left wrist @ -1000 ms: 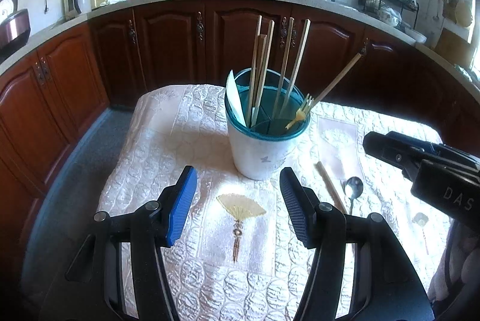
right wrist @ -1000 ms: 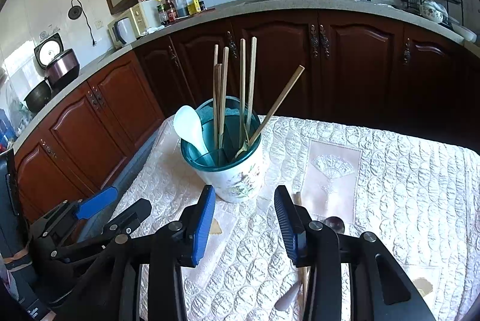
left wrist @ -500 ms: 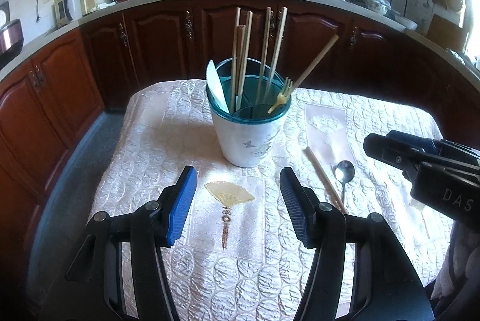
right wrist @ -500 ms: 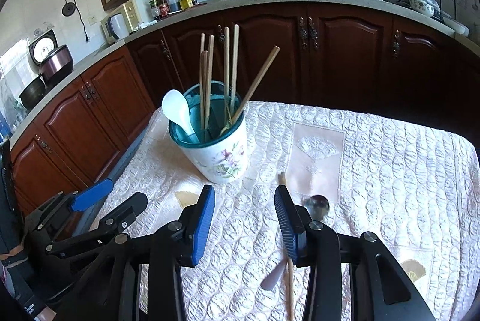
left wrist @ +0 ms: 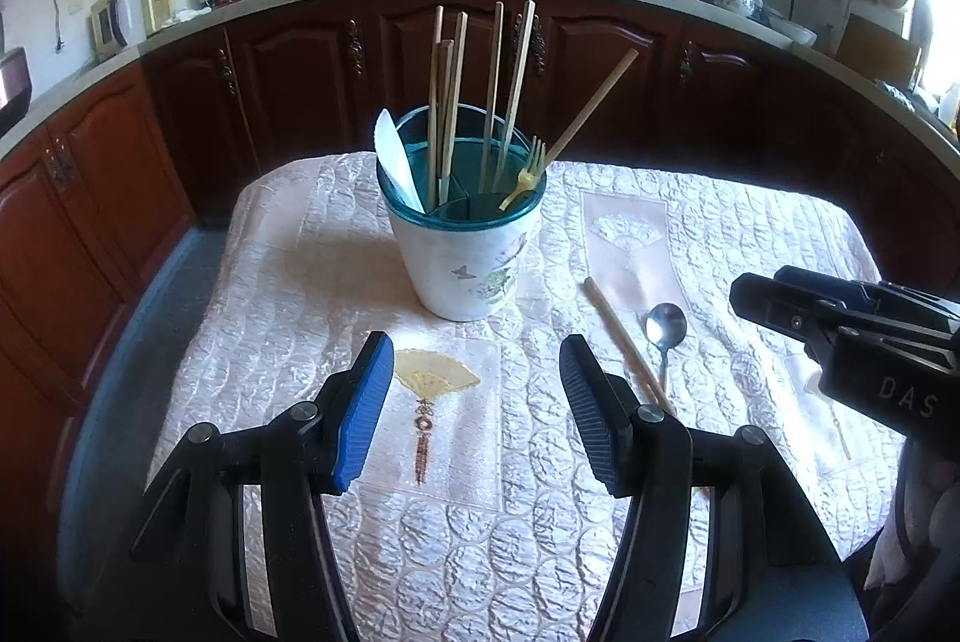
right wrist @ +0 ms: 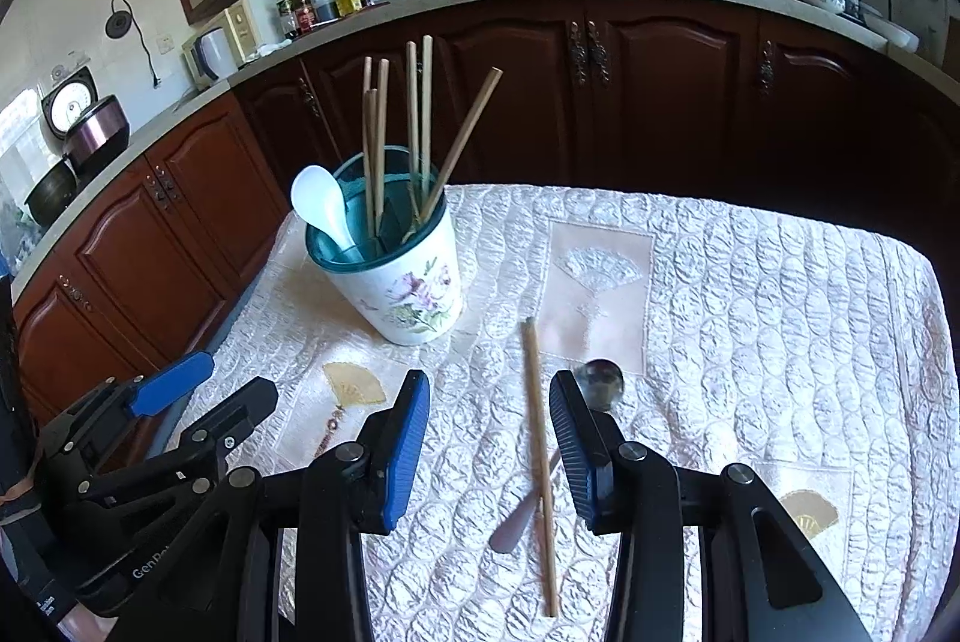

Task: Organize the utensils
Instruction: 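Withdraw both tools from the cup toward the remaining chopstick and metal spoon, then lower the right tool and close it on the metal spoon handle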

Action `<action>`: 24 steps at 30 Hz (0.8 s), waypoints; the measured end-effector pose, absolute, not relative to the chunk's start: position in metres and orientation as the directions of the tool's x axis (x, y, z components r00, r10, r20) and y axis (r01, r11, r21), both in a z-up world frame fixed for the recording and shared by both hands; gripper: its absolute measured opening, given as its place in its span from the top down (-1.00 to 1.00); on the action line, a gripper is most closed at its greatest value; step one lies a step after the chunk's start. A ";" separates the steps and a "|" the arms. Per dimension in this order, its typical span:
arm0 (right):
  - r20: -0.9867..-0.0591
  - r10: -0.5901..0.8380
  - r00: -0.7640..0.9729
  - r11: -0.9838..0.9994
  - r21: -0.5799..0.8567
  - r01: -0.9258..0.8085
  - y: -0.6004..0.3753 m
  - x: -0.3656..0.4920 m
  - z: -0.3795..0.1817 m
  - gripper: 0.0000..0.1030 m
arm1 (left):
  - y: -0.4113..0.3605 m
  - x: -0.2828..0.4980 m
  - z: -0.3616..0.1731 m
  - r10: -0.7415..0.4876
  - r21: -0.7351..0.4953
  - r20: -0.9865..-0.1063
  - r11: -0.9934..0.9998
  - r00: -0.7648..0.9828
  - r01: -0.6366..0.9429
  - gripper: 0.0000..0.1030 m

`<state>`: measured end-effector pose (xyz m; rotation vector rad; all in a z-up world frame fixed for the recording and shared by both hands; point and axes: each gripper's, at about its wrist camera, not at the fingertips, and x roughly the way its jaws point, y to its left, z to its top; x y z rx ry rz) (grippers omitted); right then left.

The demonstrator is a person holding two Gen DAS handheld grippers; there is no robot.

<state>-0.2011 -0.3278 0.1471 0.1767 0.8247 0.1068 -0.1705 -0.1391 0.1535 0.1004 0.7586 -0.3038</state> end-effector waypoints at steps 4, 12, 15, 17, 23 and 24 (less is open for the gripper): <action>-0.724 0.159 0.671 0.980 0.197 -0.019 -0.332 -0.202 0.145 0.23 | -0.143 -0.171 0.153 -0.240 -0.017 -0.692 0.948 0.681 0.317 -0.12; -0.735 0.158 0.660 0.979 0.203 -0.008 -0.341 -0.201 0.138 0.23 | -0.149 -0.169 0.148 -0.253 -0.025 -0.702 0.943 0.665 0.332 -0.12; -0.743 0.152 0.651 0.979 0.206 0.007 -0.347 -0.200 0.133 0.23 | -0.153 -0.167 0.146 -0.260 -0.030 -0.708 0.940 0.657 0.340 -0.12; -0.750 0.148 0.644 0.977 0.210 0.020 -0.354 -0.200 0.128 0.22 | -0.156 -0.166 0.144 -0.265 -0.034 -0.713 0.937 0.649 0.346 -0.12; -0.795 0.146 0.588 0.972 0.227 0.065 -0.371 -0.194 0.096 0.22 | -0.161 -0.158 0.134 -0.323 -0.098 -0.731 0.921 0.601 0.376 -0.12; -0.805 0.148 0.575 0.970 0.232 0.075 -0.373 -0.192 0.089 0.22 | -0.161 -0.157 0.131 -0.338 -0.117 -0.736 0.917 0.587 0.381 -0.12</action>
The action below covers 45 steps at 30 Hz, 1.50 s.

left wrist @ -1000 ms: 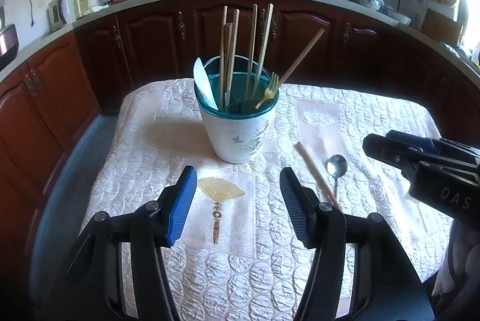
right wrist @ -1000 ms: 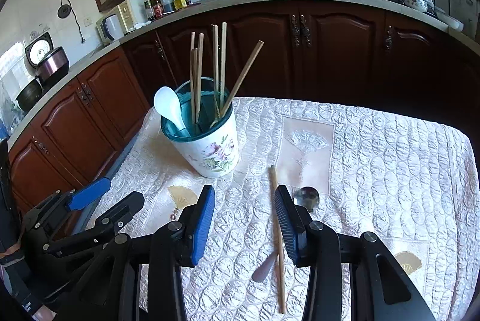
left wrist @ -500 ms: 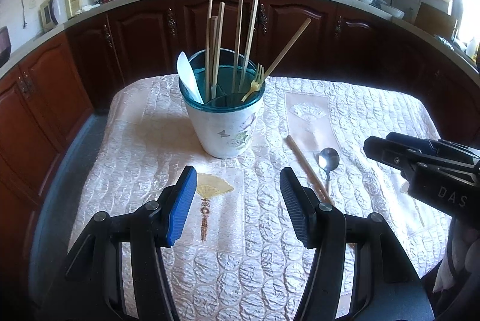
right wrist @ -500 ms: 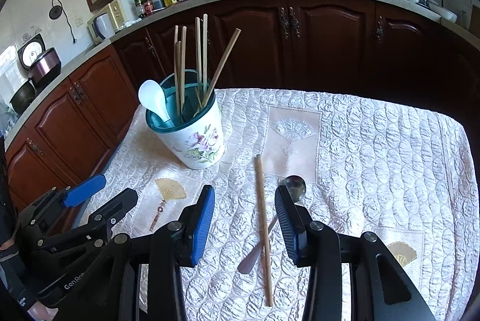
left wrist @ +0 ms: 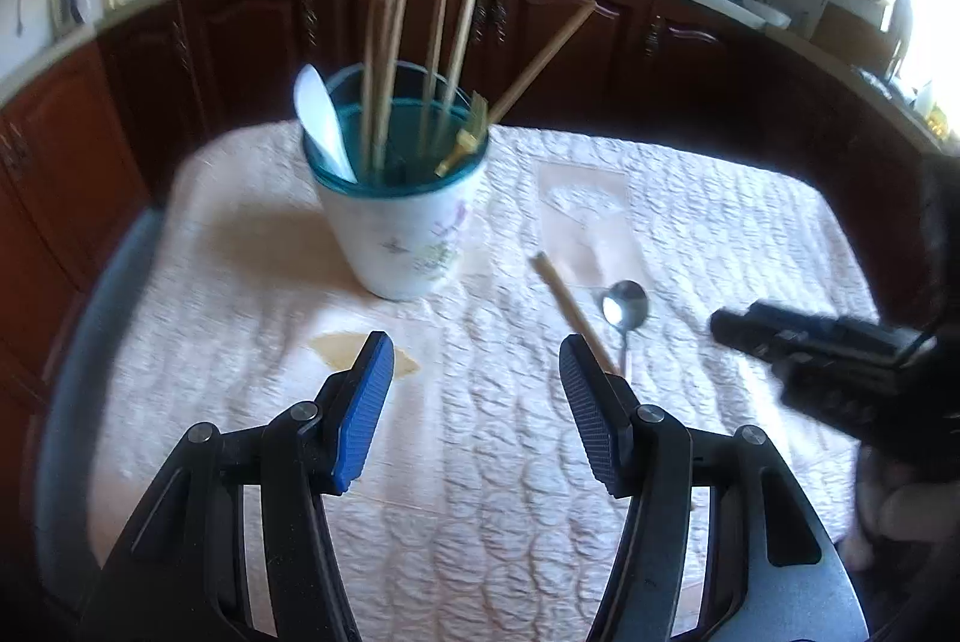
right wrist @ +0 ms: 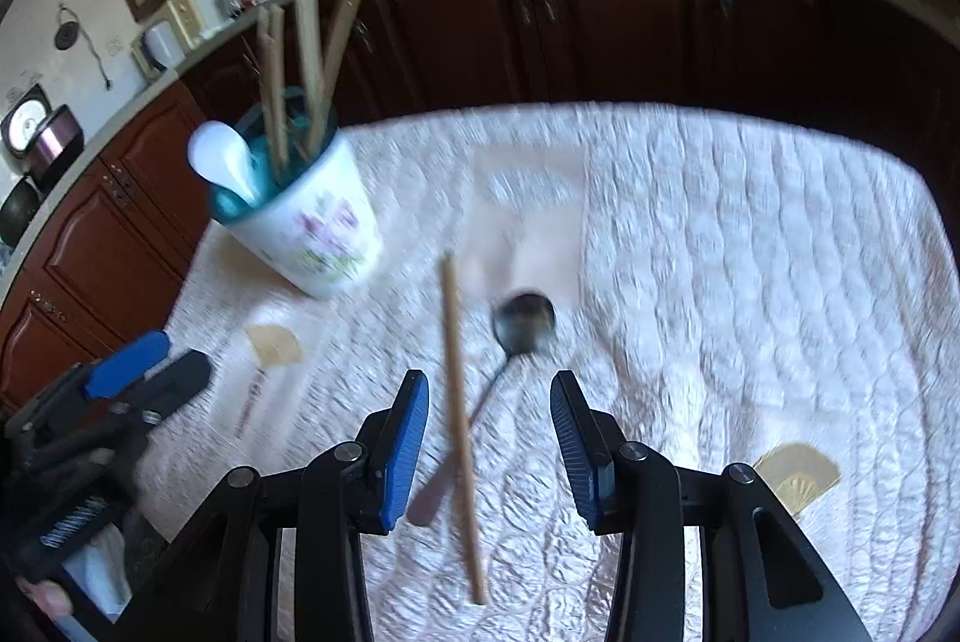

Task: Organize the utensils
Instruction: 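Lower the right tool and close it on the metal spoon handle, then close the left tool on the wooden chopstick while the right tool holds the metal spoon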

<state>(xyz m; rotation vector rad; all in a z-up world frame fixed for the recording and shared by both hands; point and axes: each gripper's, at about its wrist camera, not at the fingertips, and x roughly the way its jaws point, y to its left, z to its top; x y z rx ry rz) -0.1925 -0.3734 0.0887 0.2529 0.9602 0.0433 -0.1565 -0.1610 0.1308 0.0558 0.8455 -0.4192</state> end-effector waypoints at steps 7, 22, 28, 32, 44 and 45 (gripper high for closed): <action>-0.829 0.187 0.527 0.949 0.292 0.122 -0.392 -0.167 0.046 0.22 | -0.167 -0.143 0.107 -0.369 -0.182 -0.782 0.906 0.503 0.382 -0.12; -0.809 0.309 0.501 0.929 0.368 0.021 -0.413 -0.098 0.009 0.79 | -0.182 -0.111 0.074 -0.421 -0.283 -0.825 0.885 0.376 0.370 -0.13; -0.782 0.348 0.518 0.911 0.413 0.012 -0.434 -0.116 0.017 0.95 | -0.206 -0.095 0.065 -0.415 -0.276 -0.837 0.883 0.356 0.380 -0.12; -0.779 0.341 0.526 0.905 0.424 0.042 -0.461 -0.148 0.021 0.96 | -0.227 -0.081 0.057 -0.385 -0.240 -0.851 0.891 0.358 0.386 -0.12; -0.723 0.403 0.561 0.868 0.497 0.017 -0.485 -0.164 0.025 0.39 | -0.284 -0.041 0.036 -0.236 -0.104 -0.894 0.936 0.380 0.337 -0.12; -0.721 0.414 0.555 0.866 0.500 0.005 -0.480 -0.159 0.023 0.39 | -0.286 -0.037 0.033 -0.230 -0.104 -0.899 0.938 0.372 0.331 -0.11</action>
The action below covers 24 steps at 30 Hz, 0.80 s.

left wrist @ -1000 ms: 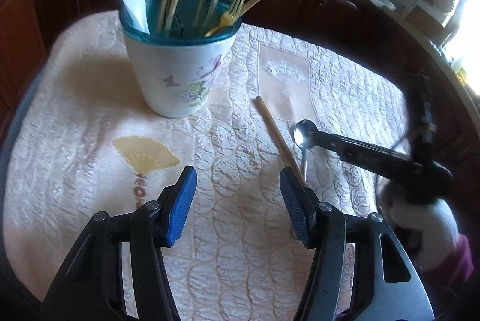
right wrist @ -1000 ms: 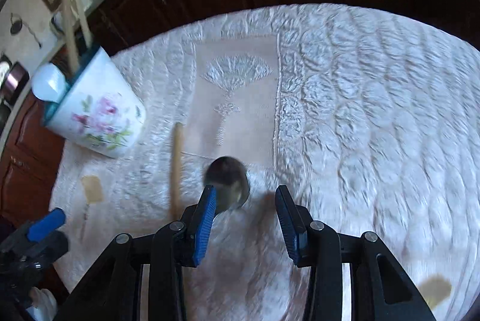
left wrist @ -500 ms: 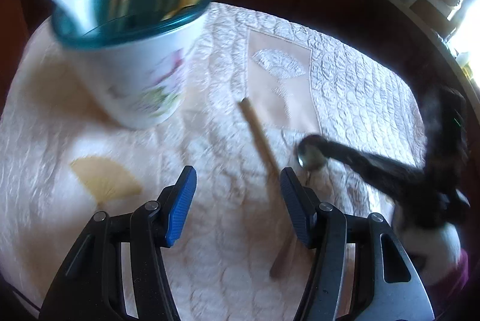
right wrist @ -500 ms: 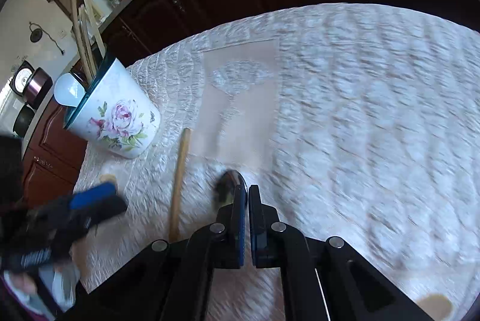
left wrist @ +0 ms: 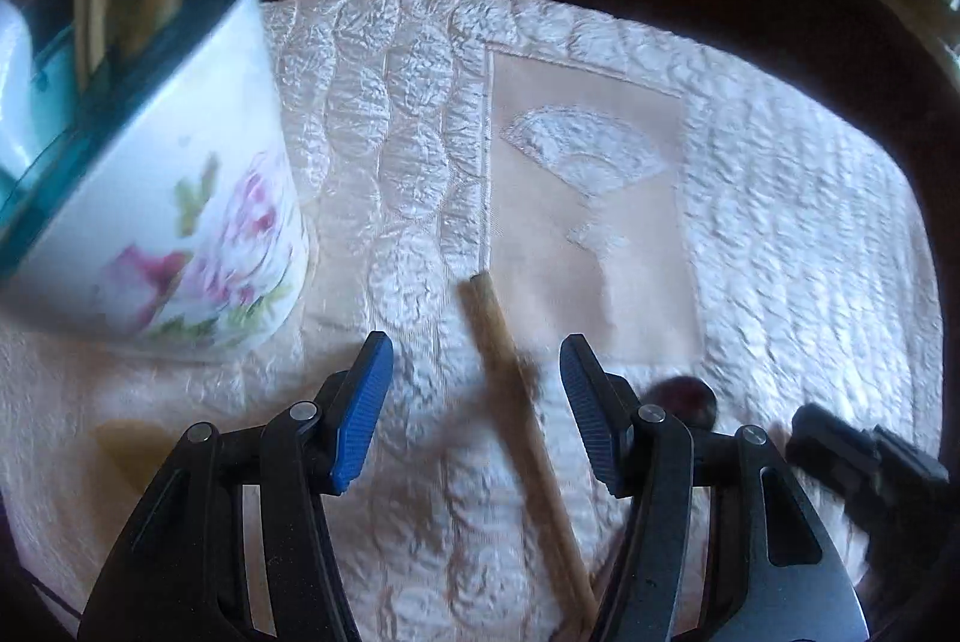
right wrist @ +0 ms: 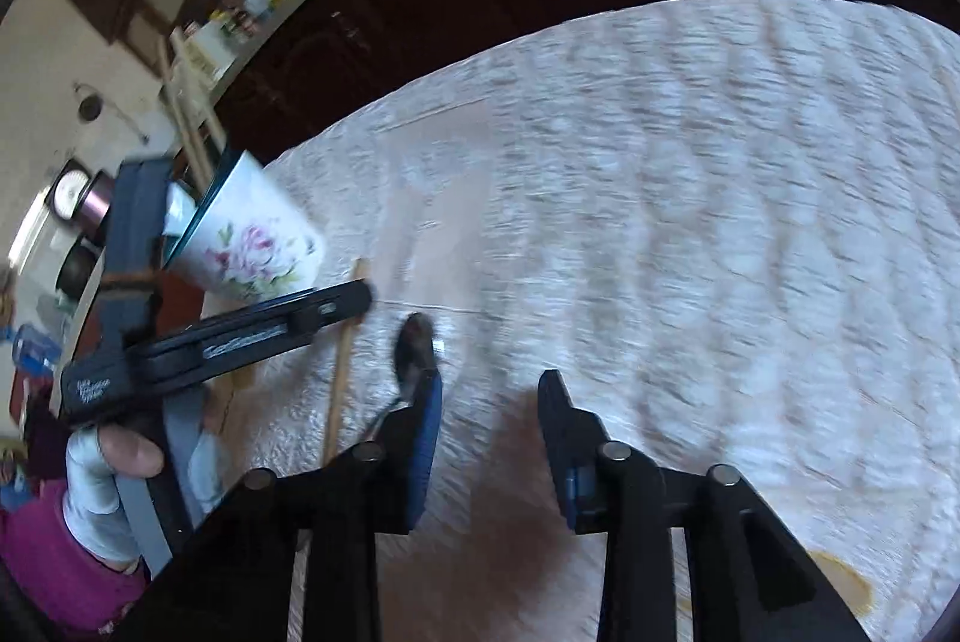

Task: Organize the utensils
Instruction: 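Close the left tool on the wooden chopstick while the right tool holds the metal spoon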

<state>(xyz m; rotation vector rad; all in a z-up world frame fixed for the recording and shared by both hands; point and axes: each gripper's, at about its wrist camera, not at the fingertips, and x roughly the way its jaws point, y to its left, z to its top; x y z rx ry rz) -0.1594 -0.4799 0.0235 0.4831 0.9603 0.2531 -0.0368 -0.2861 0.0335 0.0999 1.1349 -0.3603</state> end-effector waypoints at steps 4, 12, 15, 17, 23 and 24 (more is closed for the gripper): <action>-0.720 0.435 0.541 0.862 0.506 -0.020 -0.469 -0.140 0.016 0.39 | -0.291 -0.028 0.028 -0.223 -0.097 -0.900 0.940 0.374 0.326 0.18; -0.747 0.446 0.493 0.884 0.455 -0.110 -0.436 -0.109 0.006 0.84 | -0.275 -0.033 0.031 -0.312 -0.179 -0.885 0.913 0.345 0.367 0.88; -0.756 0.430 0.493 0.892 0.442 -0.099 -0.434 -0.117 0.013 0.90 | -0.254 -0.048 0.037 -0.356 -0.229 -0.876 0.901 0.327 0.369 0.88; -0.758 0.405 0.512 0.904 0.415 -0.101 -0.435 -0.127 0.022 0.91 | -0.242 -0.057 0.045 -0.379 -0.251 -0.865 0.894 0.329 0.371 0.88; -0.728 0.363 0.581 0.919 0.381 -0.097 -0.436 -0.151 0.059 0.94 | -0.203 -0.083 0.082 -0.460 -0.333 -0.818 0.869 0.346 0.367 0.88; -0.720 0.357 0.595 0.922 0.374 -0.101 -0.435 -0.155 0.068 0.94 | -0.194 -0.086 0.092 -0.476 -0.348 -0.803 0.863 0.360 0.366 0.88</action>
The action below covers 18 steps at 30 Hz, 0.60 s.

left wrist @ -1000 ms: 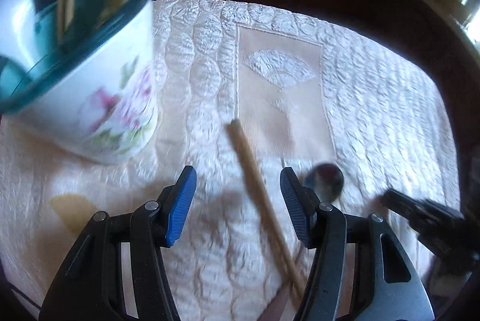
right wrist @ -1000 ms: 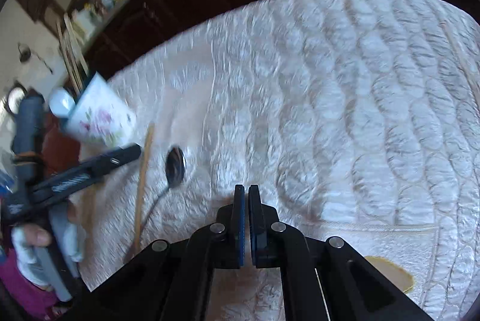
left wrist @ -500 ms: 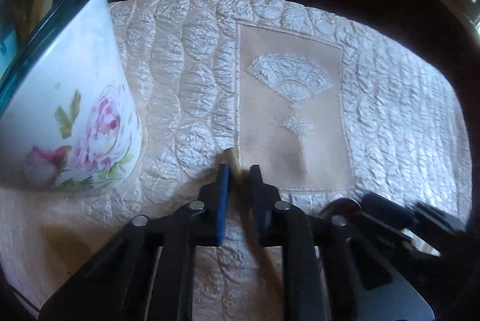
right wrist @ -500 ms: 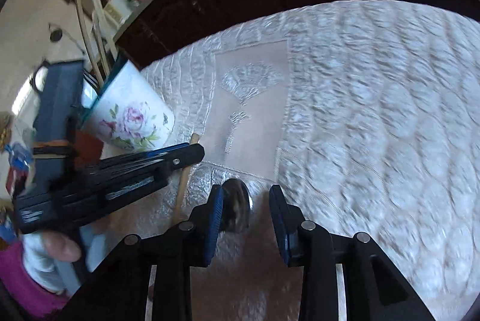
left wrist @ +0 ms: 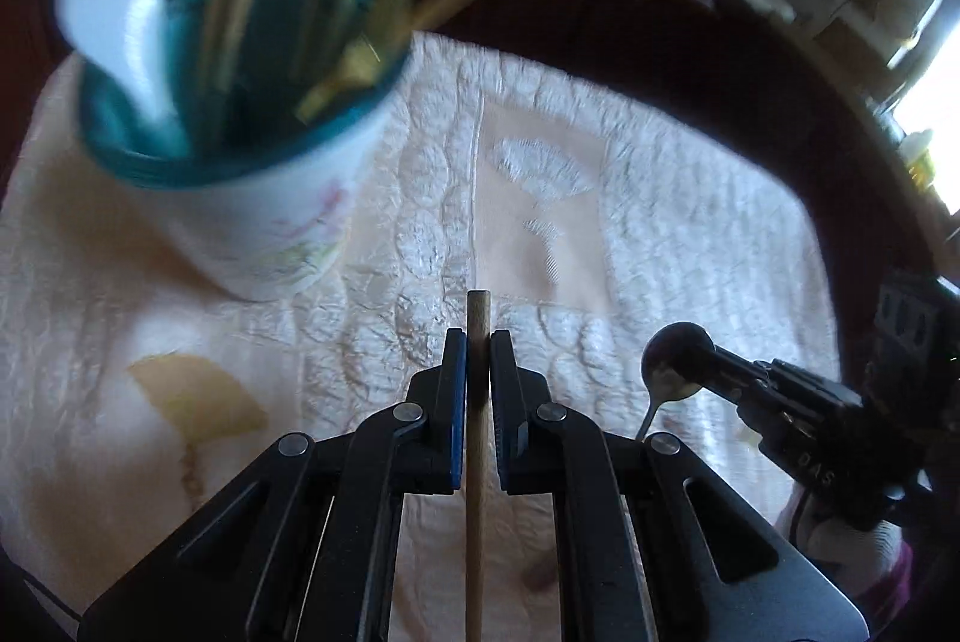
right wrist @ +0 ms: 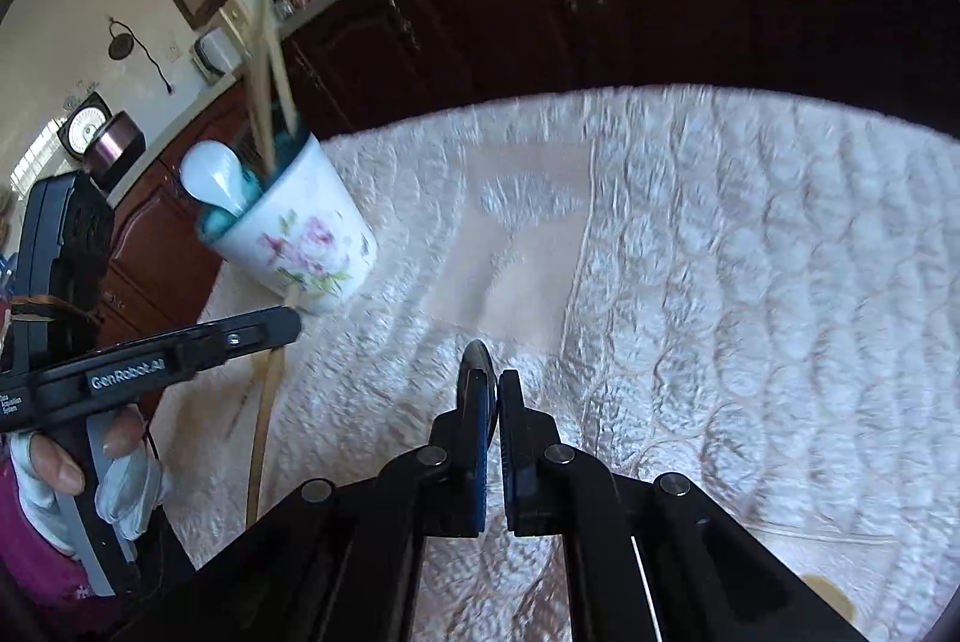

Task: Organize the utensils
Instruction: 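Close the left tool on the wooden chopstick while the right tool holds the metal spoon, then lift the chopstick and spoon and carry both tools over the teal-rimmed cup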

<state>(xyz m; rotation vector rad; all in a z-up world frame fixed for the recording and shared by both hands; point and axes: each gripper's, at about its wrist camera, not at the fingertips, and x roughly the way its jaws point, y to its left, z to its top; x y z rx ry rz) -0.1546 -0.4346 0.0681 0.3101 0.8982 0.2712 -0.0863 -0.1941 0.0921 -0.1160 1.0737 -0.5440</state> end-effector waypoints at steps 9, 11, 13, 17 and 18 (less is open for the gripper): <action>-0.689 0.328 0.647 0.939 0.311 -0.145 -0.414 -0.166 0.117 0.94 | -0.152 -0.105 0.163 -0.536 -0.375 -0.714 0.836 0.451 0.400 0.88; -0.679 0.325 0.658 0.942 0.295 -0.161 -0.405 -0.166 0.127 0.94 | -0.146 -0.108 0.175 -0.541 -0.374 -0.700 0.834 0.466 0.405 0.88; -0.670 0.329 0.666 0.942 0.287 -0.176 -0.395 -0.164 0.135 0.94 | -0.138 -0.113 0.190 -0.545 -0.368 -0.683 0.832 0.487 0.414 0.88; -0.642 0.334 0.690 0.941 0.270 -0.204 -0.380 -0.157 0.159 0.94 | -0.116 -0.117 0.227 -0.554 -0.361 -0.640 0.829 0.533 0.428 0.88; -0.636 0.335 0.695 0.941 0.266 -0.210 -0.376 -0.155 0.163 0.94 | -0.110 -0.117 0.239 -0.559 -0.363 -0.626 0.826 0.544 0.432 0.88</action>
